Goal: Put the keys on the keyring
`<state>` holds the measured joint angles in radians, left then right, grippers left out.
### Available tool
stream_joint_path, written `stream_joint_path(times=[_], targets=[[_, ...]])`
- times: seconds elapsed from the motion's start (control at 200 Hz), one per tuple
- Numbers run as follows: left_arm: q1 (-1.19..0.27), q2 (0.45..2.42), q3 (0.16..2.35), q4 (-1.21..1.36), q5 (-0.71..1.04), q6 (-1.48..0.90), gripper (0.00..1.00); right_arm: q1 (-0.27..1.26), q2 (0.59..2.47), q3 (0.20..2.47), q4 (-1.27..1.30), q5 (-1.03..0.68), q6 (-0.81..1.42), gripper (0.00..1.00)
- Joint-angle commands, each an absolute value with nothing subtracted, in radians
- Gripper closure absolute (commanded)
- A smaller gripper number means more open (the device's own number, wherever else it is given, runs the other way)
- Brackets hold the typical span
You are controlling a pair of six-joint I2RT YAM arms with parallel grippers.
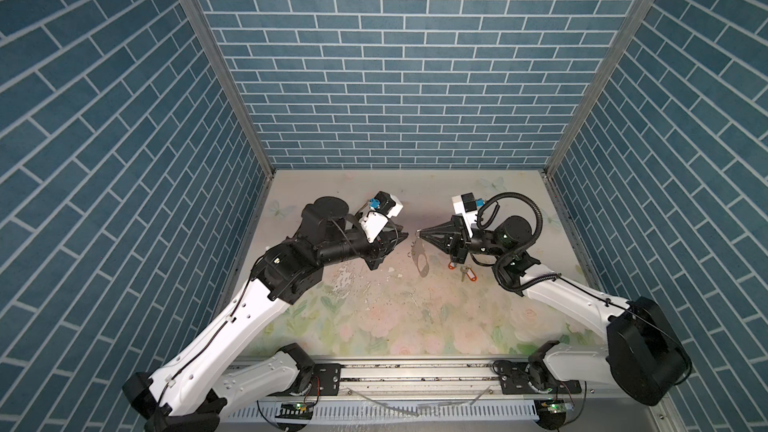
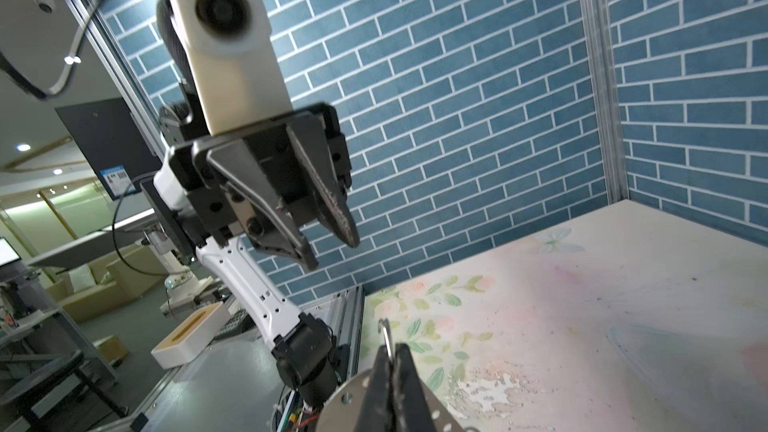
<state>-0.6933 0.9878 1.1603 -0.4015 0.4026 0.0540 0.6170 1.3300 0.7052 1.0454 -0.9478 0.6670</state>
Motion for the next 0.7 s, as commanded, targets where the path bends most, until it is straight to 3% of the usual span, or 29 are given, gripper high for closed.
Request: stream_joint_path(times=[0.0,0.305,0.695], targets=[[-0.688,0.958,1.073,-0.129,0.363,-0.044,0.77,0.62,1.394,0.703,1.391,-0.868,0.871,1.0],[-0.687,0.955,0.929,0.18,0.335,-0.124,0.76,0.64,1.413,0.774,1.396,-0.799,0.889,1.0],[-0.687,1.049,0.929,0.326,0.417,-0.152,0.74,0.643,1.424,0.81,1.397,-0.818,0.907,1.0]])
